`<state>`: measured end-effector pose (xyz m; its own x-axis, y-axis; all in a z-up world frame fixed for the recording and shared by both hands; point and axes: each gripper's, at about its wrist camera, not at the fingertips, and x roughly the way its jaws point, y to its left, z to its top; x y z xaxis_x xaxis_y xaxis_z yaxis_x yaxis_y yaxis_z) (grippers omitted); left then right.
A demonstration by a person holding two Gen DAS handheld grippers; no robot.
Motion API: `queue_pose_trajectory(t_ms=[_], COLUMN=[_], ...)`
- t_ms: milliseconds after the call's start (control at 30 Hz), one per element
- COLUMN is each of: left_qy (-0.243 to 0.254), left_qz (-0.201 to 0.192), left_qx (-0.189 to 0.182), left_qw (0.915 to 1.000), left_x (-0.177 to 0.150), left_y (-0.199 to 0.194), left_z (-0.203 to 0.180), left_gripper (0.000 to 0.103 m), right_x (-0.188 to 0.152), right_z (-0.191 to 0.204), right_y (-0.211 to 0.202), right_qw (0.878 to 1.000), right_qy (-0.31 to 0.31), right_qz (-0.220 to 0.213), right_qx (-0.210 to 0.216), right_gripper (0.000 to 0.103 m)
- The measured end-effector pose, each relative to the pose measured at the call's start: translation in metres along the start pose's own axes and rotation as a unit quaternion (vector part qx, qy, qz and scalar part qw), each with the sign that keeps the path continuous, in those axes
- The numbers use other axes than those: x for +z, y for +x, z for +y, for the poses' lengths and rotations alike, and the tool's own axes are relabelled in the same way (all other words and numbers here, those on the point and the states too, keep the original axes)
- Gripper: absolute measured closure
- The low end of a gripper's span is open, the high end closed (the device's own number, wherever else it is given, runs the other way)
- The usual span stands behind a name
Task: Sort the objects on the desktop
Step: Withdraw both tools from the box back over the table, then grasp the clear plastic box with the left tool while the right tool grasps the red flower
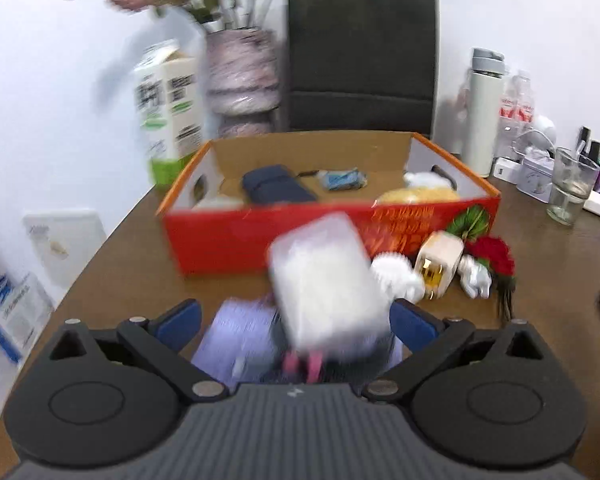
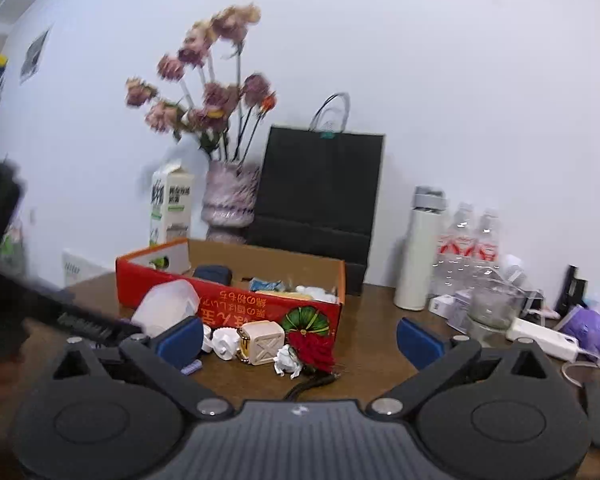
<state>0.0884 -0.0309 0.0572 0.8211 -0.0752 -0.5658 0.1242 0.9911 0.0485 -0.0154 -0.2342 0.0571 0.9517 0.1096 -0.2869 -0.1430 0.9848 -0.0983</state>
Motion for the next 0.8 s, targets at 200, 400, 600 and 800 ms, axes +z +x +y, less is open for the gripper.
queue_pose_trajectory(t_ms=[200, 400, 600, 800], left_qy=[-0.003, -0.034, -0.044, -0.057], left_qz=[0.033, 0.024, -0.025, -0.063], left_qx=[0.002, -0.038, -0.058, -0.050], left_qw=[0.9995, 0.9984, 0.9970, 0.9952], left_x=[0.018, 0.009, 0.012, 0.040], left_y=[0.050, 0.052, 0.020, -0.015], left_z=[0.001, 0.014, 0.017, 0.025], left_gripper=[0.010, 0.027, 0.033, 0.035], right_x=[0.009, -0.011, -0.019, 0.003], right_z=[-0.056, -0.064, -0.074, -0.080], right_y=[0.097, 0.154, 0.148, 0.102], right_qw=[0.985, 0.971, 0.961, 0.967], right_qy=[0.142, 0.190, 0.236, 0.244], right_qz=[0.088, 0.138, 0.131, 0.043], right_qx=[0.038, 0.041, 0.067, 0.065], right_gripper=[0.024, 0.051, 0.076, 0.076])
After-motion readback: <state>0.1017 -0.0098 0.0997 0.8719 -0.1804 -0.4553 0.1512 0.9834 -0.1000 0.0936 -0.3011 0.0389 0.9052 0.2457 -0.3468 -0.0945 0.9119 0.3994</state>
